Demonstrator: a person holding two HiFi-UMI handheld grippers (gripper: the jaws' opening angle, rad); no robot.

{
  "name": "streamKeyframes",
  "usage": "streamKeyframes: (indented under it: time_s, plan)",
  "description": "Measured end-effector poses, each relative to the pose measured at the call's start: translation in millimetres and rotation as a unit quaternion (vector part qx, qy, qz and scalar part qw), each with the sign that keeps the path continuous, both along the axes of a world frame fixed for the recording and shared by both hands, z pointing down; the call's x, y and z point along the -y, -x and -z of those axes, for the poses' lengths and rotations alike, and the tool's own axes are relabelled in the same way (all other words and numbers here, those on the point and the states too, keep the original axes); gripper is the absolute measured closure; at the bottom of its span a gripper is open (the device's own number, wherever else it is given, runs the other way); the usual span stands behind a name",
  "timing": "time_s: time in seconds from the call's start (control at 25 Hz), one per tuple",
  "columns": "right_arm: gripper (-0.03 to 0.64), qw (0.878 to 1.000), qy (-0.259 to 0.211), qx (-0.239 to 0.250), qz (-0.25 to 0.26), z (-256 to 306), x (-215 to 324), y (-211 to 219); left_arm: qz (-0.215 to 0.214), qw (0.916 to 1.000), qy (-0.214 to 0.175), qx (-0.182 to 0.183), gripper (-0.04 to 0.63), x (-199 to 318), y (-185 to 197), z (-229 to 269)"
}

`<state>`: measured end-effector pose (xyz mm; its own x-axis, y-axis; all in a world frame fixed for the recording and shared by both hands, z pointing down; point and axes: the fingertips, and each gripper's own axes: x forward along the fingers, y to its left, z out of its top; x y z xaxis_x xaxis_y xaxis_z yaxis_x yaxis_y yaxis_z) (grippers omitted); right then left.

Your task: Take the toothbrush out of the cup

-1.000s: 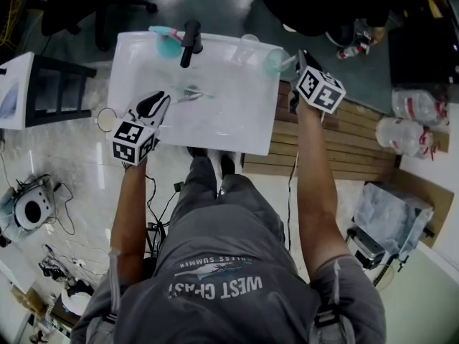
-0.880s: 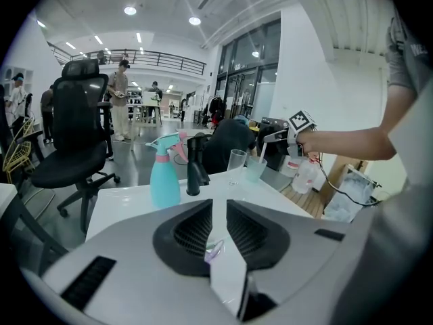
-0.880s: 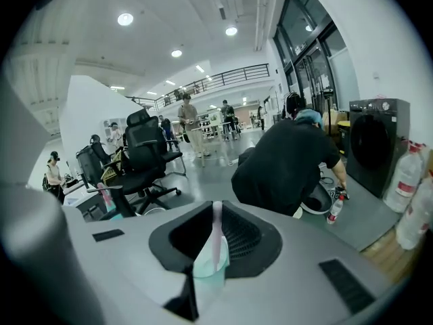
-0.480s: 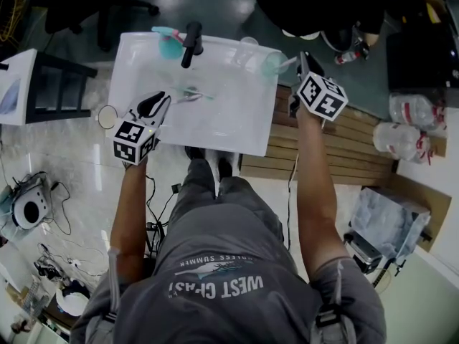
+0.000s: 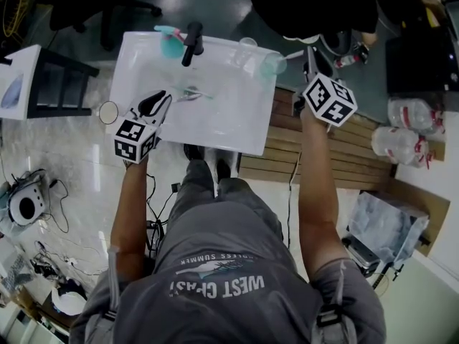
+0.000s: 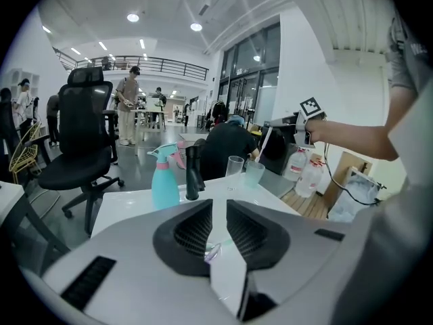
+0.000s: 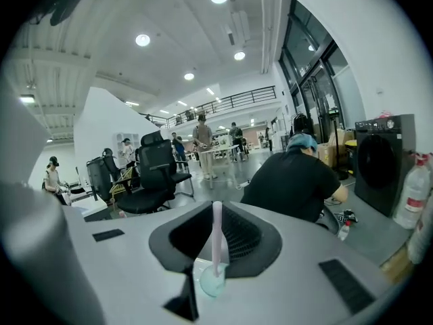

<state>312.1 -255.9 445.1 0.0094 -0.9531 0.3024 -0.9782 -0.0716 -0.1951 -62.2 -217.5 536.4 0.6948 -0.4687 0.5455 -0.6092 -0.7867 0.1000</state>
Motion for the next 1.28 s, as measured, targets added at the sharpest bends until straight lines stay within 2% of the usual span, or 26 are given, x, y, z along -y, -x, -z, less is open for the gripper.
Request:
streamKeyframes:
  time_s: [0.2,0.52,1.0,1.28]
  plan:
    - [0.566,1.000,-0.016,0.008,0.018,16,-10,15,0.006,1.0000,-0.004,-0.001,0.535,-6,1,5]
    - [0.565,0.999,-0.013,0.021,0.039,11,-25,37,0.020,0.9997,-0.011,-0.002,0.535,-14,7,11]
    - [0.563,0.995,0.041,0.047,0.082,-40,-43,77,0.043,0.9990,-0.013,-0.002,0.535,-31,17,14]
    - [0.557,0.987,0.074,0.053,0.130,-67,-53,113,0.053,0.9984,-0.020,0.001,0.535,-38,22,22]
